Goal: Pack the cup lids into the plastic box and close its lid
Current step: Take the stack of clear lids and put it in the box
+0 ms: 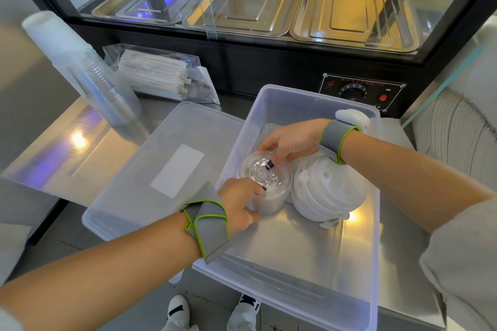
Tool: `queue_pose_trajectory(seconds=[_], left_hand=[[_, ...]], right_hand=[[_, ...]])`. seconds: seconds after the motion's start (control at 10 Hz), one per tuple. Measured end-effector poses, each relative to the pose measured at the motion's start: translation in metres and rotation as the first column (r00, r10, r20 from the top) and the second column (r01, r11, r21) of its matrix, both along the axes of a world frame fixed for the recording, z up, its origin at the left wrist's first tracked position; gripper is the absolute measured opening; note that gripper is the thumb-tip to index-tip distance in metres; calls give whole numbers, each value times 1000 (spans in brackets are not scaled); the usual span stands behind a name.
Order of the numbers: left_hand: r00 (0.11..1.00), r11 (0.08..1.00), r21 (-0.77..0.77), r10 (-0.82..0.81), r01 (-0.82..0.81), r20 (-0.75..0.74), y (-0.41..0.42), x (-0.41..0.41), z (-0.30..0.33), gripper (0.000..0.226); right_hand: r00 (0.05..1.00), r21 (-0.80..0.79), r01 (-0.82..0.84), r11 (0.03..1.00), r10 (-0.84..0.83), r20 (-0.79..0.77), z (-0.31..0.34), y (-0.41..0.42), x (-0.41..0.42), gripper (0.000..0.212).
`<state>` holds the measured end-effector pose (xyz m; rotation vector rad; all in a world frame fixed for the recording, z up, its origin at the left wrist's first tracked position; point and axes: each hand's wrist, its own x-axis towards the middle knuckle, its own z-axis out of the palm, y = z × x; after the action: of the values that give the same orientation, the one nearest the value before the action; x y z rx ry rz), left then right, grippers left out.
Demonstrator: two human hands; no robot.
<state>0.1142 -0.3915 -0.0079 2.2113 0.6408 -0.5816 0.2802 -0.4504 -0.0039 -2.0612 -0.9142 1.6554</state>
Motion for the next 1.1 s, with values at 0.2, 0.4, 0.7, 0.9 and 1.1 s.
queue_pose_trajectory(seconds=[0.2,0.4,0.7,0.9,1.1], left_hand=[[994,981,-159,108,-109,-15,2,-7,13,35],[766,543,-600,611,-588,-198,-7,-13,20,15],[890,689,-583,431,-431,-148,38,-48,54,13],[860,735,-518,510,-437,0,87,-60,68,20],[832,803,-352,545,-481,105,135,-62,54,14]], right_hand=[[999,18,28,999,-29,43,7,-5,1,45],[983,32,84,996,-88,160,19,-9,-1,51],[842,353,184,918,-332,426,47,-1,6,30],[815,473,130,872,-365,449,57,30,-7,28],[788,453,-26,891,-260,557,63,72,-20,28]])
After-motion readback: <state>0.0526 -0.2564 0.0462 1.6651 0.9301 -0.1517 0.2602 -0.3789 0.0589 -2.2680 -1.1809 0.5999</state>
